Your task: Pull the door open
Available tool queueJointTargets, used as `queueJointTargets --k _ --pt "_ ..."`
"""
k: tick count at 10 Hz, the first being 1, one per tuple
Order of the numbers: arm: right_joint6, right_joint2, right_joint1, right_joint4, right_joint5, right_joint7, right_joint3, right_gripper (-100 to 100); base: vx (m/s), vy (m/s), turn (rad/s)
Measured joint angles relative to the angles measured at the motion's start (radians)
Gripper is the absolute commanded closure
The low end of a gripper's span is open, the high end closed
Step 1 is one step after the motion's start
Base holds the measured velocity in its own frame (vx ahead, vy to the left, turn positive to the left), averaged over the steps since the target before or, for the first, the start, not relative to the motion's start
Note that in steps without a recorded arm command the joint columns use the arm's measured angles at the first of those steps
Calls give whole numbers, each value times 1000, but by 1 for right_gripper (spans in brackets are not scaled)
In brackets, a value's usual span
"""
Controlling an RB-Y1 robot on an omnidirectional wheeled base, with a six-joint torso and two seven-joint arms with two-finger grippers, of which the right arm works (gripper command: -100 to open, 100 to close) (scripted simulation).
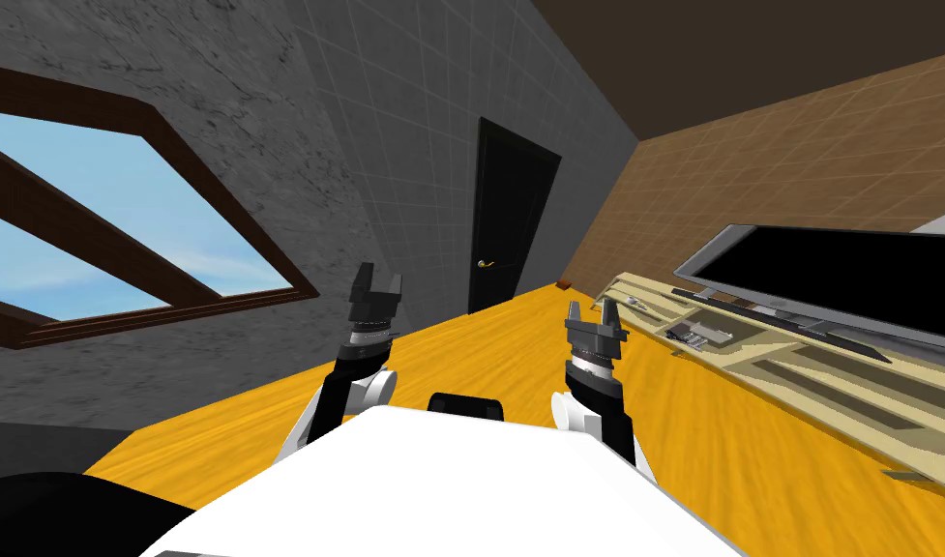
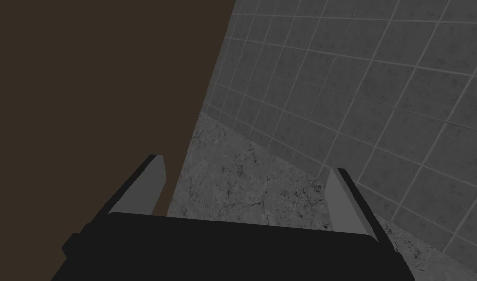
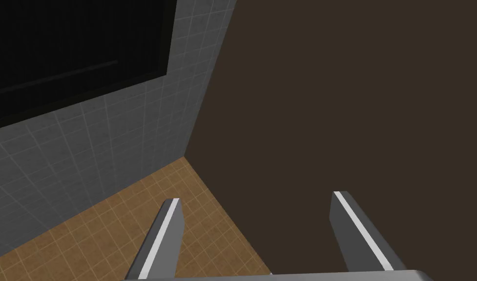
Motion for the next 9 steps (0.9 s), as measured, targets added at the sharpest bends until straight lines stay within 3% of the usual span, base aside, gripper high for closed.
queueJointTargets --k 4,8,9 --pt "-11 -36 -26 77 -9 -1 12 -100 110 18 53" --pt "-17 -71 -62 161 -18 -1 26 -100 118 -29 79" --pt "-18 -81 -82 192 -22 0 28 -100 152 -27 125"
